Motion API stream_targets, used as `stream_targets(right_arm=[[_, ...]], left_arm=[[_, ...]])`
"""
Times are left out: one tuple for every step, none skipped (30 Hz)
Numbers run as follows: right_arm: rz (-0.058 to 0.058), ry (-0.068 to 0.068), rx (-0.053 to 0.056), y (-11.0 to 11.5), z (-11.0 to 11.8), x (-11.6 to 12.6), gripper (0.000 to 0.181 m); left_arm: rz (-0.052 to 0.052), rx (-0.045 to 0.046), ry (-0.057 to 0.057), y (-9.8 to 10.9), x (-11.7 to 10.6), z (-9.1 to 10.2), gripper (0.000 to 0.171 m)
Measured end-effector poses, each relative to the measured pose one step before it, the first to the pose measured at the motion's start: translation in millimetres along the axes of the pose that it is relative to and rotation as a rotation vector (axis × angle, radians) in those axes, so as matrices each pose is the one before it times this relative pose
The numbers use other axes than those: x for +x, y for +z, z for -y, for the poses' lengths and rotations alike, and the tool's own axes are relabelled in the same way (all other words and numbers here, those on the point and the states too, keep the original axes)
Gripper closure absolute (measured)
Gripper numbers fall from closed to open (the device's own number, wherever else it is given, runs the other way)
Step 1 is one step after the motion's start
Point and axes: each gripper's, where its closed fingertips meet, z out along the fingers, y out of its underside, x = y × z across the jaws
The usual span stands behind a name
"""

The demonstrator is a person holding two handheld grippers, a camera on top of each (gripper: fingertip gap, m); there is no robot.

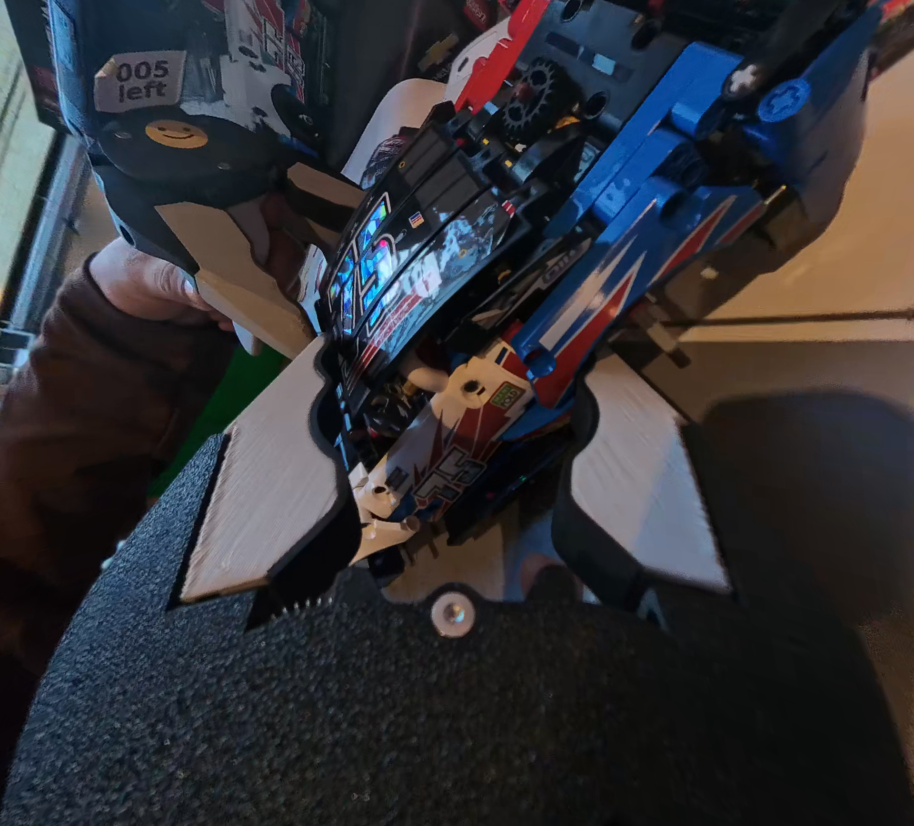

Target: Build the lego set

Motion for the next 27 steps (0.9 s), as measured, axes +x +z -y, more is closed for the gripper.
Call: stream_targets(right_arm=[[-0.0058, -0.0147, -0.0114, 0.59, 2.20, -1.94, 0.088], [-0.0046, -0.0158, -0.0097, 0.30, 2.63, -1.96, 0.088], [-0.0030, -0.0158, -0.0083, 0.26, 2.79, -1.61, 0.088], [-0.0014, -0.0089, -0.0091, 0.35, 2.91, -1.14, 0.088], [-0.0006, -0.0027, -0.0096, 0.15, 2.98, -0.81, 0.088], [0.0000, -0.0064, -0.0113, 0.17, 3.35, -0.58, 0.088], [-0.0011, -0.0120, -0.0131, 0.39, 3.39, -0.20, 0.088], [-0.0013, -0.0151, -0.0169, 0.71, 3.09, -0.30, 0.088], [-0.0001, -0.0228, -0.0247, 1.23, 2.06, -1.07, 0.087], [0.0010, -0.0295, -0.0323, 1.90, 1.51, -1.44, 0.087], [0.0019, -0.0289, -0.0369, 2.46, 1.43, -1.22, 0.087], [0.0050, -0.0255, -0.0376, 2.63, 1.50, -0.94, 0.087], [0.0091, -0.0278, -0.0341, 2.71, 1.53, -0.99, 0.086], [0.0120, -0.0301, -0.0305, 2.67, 1.18, -0.71, 0.085], [0.0164, -0.0242, -0.0259, 2.81, 1.38, -0.59, 0.084], [0.0194, -0.0174, -0.0190, 2.63, 1.83, -0.40, 0.084], [0.0207, -0.0181, -0.0131, 2.46, 2.11, -0.46, 0.083], [0.0245, -0.0179, -0.0102, 1.94, 2.03, -0.42, 0.084], [0.0304, -0.0124, -0.0133, 1.91, 1.09, -0.60, 0.085], [0.0336, -0.0136, -0.0213, 2.16, -0.21, -0.54, 0.087], [0.0312, -0.0181, -0.0257, 2.59, -0.91, -0.39, 0.089], [0.0241, -0.0143, -0.0299, 2.94, -1.40, 0.66, 0.090], [0.0186, -0.0080, -0.0375, 3.84, -2.45, 1.75, 0.088], [0.0189, -0.0096, -0.0407, 3.86, -2.55, 2.01, 0.086], [0.0224, -0.0058, -0.0239, 2.16, -0.44, 1.88, 0.086], [0.0258, -0.0019, -0.0103, 0.15, 0.83, 1.15, 0.086], [0.0255, -0.0027, -0.0101, -1.05, 0.09, 0.66, 0.087]], left_arm=[[0.0041, 0.00884, -0.0039, -2.11, 0.64, 1.00, 0.075], [0.0024, 0.01174, -0.0061, -2.08, 0.96, 1.20, 0.074], [-0.0005, 0.01124, -0.0088, -2.12, 1.11, 1.10, 0.073], [-0.0033, 0.01079, -0.0101, -1.95, 1.10, 0.95, 0.073], [-0.0056, 0.01002, -0.0150, -1.72, 1.13, 0.93, 0.074], [-0.0052, 0.01097, -0.0160, -1.51, 1.28, 1.12, 0.073], [-0.0015, 0.01046, -0.0105, -0.88, 1.22, 0.73, 0.072], [0.0069, 0.00900, -0.0120, -0.55, 0.17, 0.15, 0.072], [0.0136, 0.00946, -0.0207, -0.14, -0.85, -0.38, 0.072], [0.0097, 0.00969, -0.0206, 0.52, -0.23, -1.14, 0.068], [0.0119, 0.00996, -0.0139, 0.59, -0.19, -2.14, 0.066], [0.0115, 0.01180, -0.0176, 0.58, -0.21, -2.78, 0.066], [0.0035, 0.01344, -0.0179, 0.21, 0.72, -3.21, 0.065], [0.0010, 0.01438, -0.0159, 0.02, 0.60, -3.92, 0.067], [-0.0079, 0.01725, -0.0231, -0.27, 1.21, -3.69, 0.068], [-0.0191, 0.01962, -0.0204, -0.12, 2.59, -3.61, 0.069], [-0.0295, 0.00986, -0.0103, 0.36, 4.33, -4.92, 0.067], [-0.0327, 0.00021, -0.0111, 1.24, 4.94, -5.97, 0.066], [-0.0296, -0.00500, -0.0145, 2.25, 4.78, -6.31, 0.066], [-0.0232, -0.01048, -0.0103, 3.99, 4.44, -6.63, 0.066], [-0.0083, -0.00730, -0.0021, 5.17, 2.50, -6.24, 0.066], [-0.0029, -0.00527, 0.0051, 5.45, 1.47, -5.48, 0.067], [-0.0034, 0.00483, 0.0010, 4.79, 0.75, -3.66, 0.068], [-0.0005, 0.02515, -0.0064, 2.64, -0.59, -0.40, 0.069], [-0.0066, 0.03330, -0.0043, -0.40, 0.20, 1.28, 0.069], [-0.0166, 0.02993, -0.0024, -1.64, 1.65, 0.87, 0.071], [-0.0194, 0.02611, 0.0026, -2.09, 2.52, 0.26, 0.077]])
